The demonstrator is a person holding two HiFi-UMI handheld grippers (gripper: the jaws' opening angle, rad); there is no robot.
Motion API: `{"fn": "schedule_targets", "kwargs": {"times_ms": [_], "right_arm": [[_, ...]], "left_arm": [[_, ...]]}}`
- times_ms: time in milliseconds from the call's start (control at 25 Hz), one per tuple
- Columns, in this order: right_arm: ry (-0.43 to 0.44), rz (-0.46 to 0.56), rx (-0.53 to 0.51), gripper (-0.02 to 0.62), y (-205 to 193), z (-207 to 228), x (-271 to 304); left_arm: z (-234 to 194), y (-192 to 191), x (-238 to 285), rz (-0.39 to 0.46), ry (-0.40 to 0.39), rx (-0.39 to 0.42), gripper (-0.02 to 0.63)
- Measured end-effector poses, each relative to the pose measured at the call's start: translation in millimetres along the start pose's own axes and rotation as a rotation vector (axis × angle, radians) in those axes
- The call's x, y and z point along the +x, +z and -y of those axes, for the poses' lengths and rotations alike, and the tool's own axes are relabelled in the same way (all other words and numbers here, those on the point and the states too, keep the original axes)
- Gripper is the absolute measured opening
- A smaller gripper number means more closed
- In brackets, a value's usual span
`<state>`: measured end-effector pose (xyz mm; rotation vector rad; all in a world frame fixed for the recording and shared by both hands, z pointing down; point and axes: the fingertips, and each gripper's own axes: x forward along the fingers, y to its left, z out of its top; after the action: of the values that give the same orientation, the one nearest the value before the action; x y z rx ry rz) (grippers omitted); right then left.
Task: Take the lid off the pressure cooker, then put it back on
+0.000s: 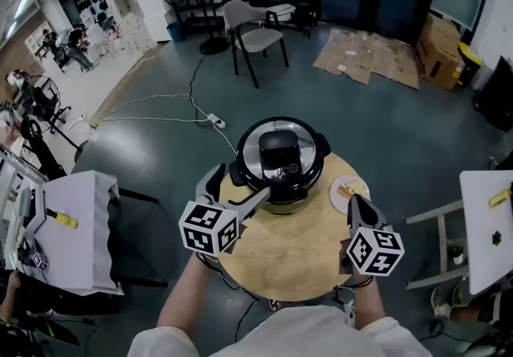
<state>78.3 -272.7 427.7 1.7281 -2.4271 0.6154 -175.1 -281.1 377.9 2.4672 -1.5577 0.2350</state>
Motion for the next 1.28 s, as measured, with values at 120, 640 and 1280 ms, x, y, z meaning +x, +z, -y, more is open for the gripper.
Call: {"fn": "schedule_targets", "kwargs": {"times_ms": [120,640,1280], "right_arm": [[-0.01,0.003,0.01,0.0,1,6,3],[-0.041,-0.045,0.048,0.0,-33,24,13],[-0.057,-0.107,0.041,0.0,-57,40,34]], "left_arm": [[3,13,12,-0.015,-0.033,0.038,0.497],[14,27,69,-0.131,-0.253,0.227,0.503],[17,19,113,-0.294,-0.497,0.404,0.476]]}}
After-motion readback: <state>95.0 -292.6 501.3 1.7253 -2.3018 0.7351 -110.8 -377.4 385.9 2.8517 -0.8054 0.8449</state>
